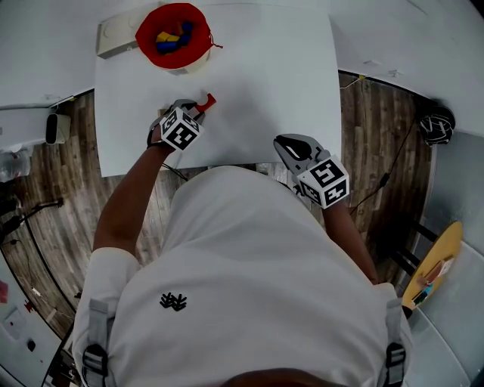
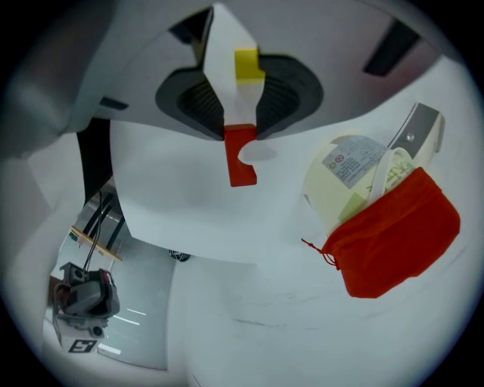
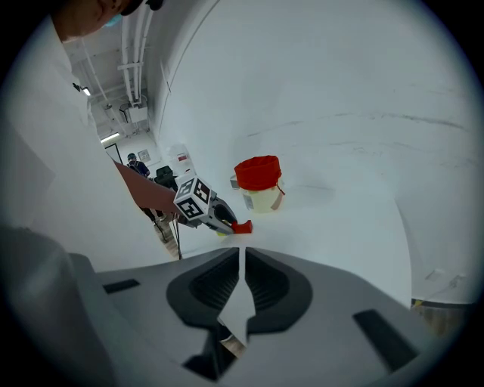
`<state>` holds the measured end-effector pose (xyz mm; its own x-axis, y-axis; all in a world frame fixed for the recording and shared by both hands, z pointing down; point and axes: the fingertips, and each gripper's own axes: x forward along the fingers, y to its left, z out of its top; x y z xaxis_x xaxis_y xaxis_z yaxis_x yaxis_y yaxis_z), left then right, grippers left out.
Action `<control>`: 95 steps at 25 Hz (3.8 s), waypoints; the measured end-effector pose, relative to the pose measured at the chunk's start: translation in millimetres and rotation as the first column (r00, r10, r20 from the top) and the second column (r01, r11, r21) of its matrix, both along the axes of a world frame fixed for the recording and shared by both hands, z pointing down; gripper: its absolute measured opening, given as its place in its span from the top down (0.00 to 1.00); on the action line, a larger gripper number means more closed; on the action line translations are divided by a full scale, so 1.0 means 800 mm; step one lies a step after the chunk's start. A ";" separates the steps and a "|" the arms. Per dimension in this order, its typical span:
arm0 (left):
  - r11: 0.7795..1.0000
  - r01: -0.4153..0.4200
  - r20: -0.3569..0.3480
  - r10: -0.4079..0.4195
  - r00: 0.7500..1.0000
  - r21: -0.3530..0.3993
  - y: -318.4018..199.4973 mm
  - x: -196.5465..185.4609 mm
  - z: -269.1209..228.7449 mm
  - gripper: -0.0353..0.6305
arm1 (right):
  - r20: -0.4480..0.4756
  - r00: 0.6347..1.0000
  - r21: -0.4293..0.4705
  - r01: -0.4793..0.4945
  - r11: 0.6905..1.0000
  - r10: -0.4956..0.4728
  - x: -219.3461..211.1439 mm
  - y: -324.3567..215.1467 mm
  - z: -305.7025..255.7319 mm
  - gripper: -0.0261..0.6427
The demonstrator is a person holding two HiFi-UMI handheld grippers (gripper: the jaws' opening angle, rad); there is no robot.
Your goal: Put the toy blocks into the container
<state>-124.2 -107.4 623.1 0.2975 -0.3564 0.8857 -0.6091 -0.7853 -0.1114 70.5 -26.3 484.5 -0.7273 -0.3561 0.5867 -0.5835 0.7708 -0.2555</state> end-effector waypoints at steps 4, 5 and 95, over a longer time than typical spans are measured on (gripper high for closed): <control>1.000 -0.026 -0.067 0.027 0.997 0.018 0.002 0.005 -0.034 0.74 | 0.002 1.000 0.009 -0.006 1.000 0.006 -0.011 -0.002 -0.004 0.92; 0.999 -0.040 -0.079 0.042 0.996 0.024 0.004 0.006 -0.045 0.74 | 0.002 1.000 0.008 -0.009 1.000 0.009 -0.014 -0.001 -0.004 0.92; 0.826 0.541 -0.388 -0.451 0.804 0.162 0.037 0.056 -0.181 0.94 | 0.081 0.973 0.024 0.213 0.977 -0.214 0.109 -0.010 0.024 0.93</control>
<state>-79.2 -77.5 478.4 0.2656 -0.7291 0.6308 -0.9418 -0.3360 0.0082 158.1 -34.5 503.9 -0.8333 -0.1956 0.5170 -0.3823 0.8794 -0.2836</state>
